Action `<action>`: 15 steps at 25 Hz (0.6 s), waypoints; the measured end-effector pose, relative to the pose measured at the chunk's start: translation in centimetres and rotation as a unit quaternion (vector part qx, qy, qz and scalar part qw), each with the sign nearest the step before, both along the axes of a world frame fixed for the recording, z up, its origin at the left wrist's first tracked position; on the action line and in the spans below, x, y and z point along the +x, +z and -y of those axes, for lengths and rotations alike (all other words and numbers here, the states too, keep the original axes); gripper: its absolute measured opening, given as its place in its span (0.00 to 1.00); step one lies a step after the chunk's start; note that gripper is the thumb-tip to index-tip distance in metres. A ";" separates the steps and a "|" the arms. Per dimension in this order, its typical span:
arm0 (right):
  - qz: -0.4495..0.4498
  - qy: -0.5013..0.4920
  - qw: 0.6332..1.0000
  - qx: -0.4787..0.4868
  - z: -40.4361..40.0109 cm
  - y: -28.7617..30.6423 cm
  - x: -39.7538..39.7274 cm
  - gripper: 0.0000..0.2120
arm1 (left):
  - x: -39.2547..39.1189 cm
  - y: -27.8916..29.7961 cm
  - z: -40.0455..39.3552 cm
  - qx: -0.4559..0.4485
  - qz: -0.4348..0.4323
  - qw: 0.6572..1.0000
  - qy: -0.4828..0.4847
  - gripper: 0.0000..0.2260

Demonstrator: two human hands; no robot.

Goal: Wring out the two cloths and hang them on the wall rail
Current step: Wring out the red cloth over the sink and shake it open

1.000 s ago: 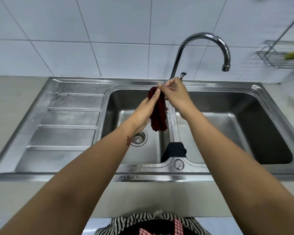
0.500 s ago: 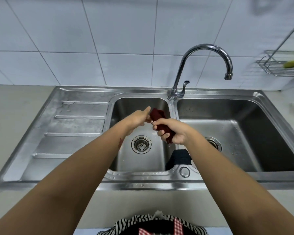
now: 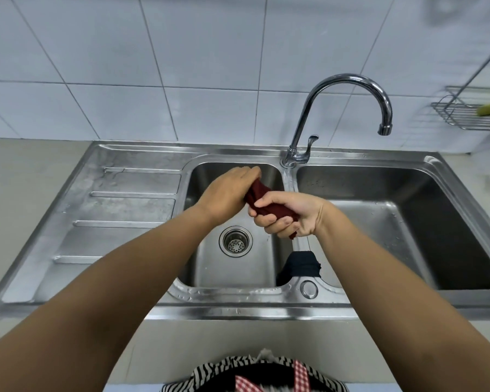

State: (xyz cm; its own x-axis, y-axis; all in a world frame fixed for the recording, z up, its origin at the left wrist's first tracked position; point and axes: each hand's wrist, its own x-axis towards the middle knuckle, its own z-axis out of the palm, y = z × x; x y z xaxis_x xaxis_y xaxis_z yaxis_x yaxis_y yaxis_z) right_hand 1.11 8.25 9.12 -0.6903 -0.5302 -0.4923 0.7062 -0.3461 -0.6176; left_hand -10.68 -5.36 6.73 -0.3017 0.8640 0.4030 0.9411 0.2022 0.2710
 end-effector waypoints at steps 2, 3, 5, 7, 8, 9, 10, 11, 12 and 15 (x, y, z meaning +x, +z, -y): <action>0.023 -0.001 0.996 0.087 0.0 0.1 0.0 0.06 | -1.5 0.7 0.0 -0.071 -0.062 0.995 -0.023 0.17; 0.042 -0.003 0.991 0.127 0.0 0.0 0.0 0.08 | -2.0 1.2 0.1 -0.111 -0.077 0.991 -0.021 0.14; 0.076 0.014 0.975 0.209 -0.1 0.1 -0.5 0.11 | -2.6 2.1 -0.1 -0.194 -0.097 0.976 -0.015 0.08; 0.077 0.054 0.939 0.332 -0.2 0.2 -0.9 0.11 | -2.6 2.6 -0.3 -0.268 -0.120 0.956 -0.010 0.06; 0.059 0.074 0.908 0.409 -0.1 0.2 -1.2 0.11 | -2.5 2.7 -0.4 -0.294 -0.128 0.947 0.003 0.05; 0.029 0.088 0.867 0.490 -0.1 0.0 -1.6 0.10 | -2.2 2.7 -0.5 -0.313 -0.134 0.940 0.022 0.06; -0.006 0.097 0.818 0.566 0.1 -0.3 -1.9 0.09 | -1.8 2.8 -0.7 -0.327 -0.135 0.934 0.043 0.07; -0.039 0.105 0.767 0.632 0.2 -0.6 -2.2 0.09 | -1.4 2.8 -0.8 -0.340 -0.130 0.930 0.060 0.08; -0.061 0.117 0.713 0.689 0.3 -1.1 -2.5 0.08 | -0.9 2.6 -0.9 -0.348 -0.117 0.927 0.073 0.08; -0.091 0.163 0.561 0.806 0.5 -1.7 -2.8 0.10 | 1.0 1.8 -1.3 -0.375 -0.003 0.919 0.119 0.08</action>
